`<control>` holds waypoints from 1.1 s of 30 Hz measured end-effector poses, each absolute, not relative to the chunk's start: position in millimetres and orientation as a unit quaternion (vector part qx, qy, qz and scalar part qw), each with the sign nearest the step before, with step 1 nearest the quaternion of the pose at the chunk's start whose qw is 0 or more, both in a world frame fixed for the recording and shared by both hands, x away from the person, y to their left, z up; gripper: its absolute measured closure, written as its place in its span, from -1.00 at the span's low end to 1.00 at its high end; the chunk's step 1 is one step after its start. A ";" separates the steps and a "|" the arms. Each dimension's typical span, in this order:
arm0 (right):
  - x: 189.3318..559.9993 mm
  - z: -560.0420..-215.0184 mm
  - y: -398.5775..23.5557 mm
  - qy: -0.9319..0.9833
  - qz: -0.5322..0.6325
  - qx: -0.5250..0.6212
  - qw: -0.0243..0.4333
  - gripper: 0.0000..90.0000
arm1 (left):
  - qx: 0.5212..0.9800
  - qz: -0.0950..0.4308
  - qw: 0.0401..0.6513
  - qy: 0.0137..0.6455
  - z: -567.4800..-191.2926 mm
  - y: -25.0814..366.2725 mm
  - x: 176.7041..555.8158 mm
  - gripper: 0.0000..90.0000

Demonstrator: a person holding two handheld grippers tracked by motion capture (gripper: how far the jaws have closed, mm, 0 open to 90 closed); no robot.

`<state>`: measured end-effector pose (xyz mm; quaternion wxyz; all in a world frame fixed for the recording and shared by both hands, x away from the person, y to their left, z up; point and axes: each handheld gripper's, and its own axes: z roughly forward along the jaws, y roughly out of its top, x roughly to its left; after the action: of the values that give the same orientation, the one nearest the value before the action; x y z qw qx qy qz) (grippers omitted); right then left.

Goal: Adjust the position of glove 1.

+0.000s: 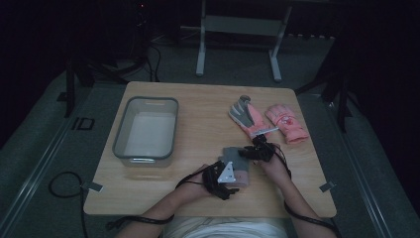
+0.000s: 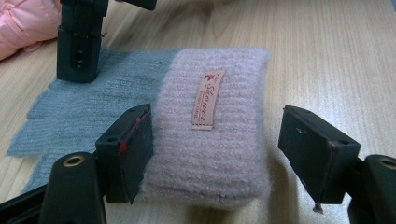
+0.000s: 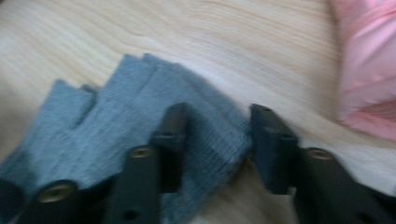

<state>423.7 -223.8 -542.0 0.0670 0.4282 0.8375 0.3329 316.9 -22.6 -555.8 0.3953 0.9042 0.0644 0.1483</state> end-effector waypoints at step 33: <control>412.3 -466.6 -182.4 0.836 0.395 0.366 0.104 0.76 | 0.910 0.185 0.363 0.075 -487.6 12.3 333.5 0.55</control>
<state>412.3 -182.4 -466.6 0.1037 0.3661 0.8363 0.3948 333.5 12.3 -487.6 0.3626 0.9103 0.0747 0.1850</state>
